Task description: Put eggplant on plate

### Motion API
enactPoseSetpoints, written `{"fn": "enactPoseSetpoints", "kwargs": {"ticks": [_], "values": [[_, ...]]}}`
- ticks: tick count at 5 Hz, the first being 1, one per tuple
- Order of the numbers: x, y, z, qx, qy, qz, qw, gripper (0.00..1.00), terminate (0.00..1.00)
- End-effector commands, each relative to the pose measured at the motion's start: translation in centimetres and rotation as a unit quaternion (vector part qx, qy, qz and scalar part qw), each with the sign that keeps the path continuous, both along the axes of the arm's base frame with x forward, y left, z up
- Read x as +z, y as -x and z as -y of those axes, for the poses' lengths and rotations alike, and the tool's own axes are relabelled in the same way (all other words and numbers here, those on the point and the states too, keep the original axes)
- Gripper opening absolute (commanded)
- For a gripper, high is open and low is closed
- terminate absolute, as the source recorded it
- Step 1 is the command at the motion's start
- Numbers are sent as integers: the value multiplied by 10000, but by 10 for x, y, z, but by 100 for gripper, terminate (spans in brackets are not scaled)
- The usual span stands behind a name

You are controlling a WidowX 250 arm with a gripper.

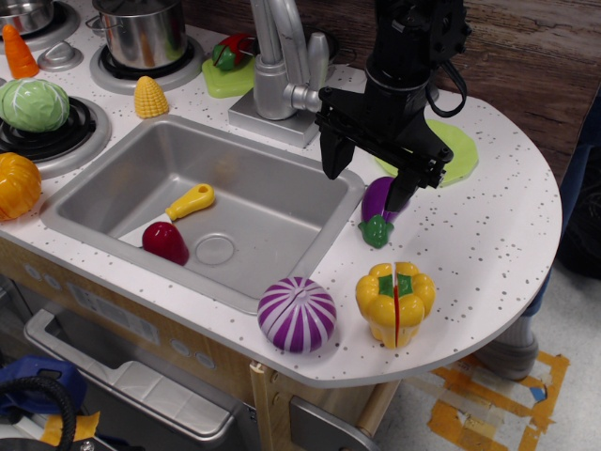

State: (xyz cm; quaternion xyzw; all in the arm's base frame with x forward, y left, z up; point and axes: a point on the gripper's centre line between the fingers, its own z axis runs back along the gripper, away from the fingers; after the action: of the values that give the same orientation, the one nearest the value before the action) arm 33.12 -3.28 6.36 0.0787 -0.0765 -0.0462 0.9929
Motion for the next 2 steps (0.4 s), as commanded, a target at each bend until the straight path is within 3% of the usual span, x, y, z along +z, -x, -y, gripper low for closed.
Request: {"fn": "enactPoseSetpoints", "kwargs": {"ticks": [1, 2], "values": [[0, 0, 0, 0, 0, 0, 10000, 100, 0], [4, -9, -3, 12, -3, 85, 10000, 100, 0]]}}
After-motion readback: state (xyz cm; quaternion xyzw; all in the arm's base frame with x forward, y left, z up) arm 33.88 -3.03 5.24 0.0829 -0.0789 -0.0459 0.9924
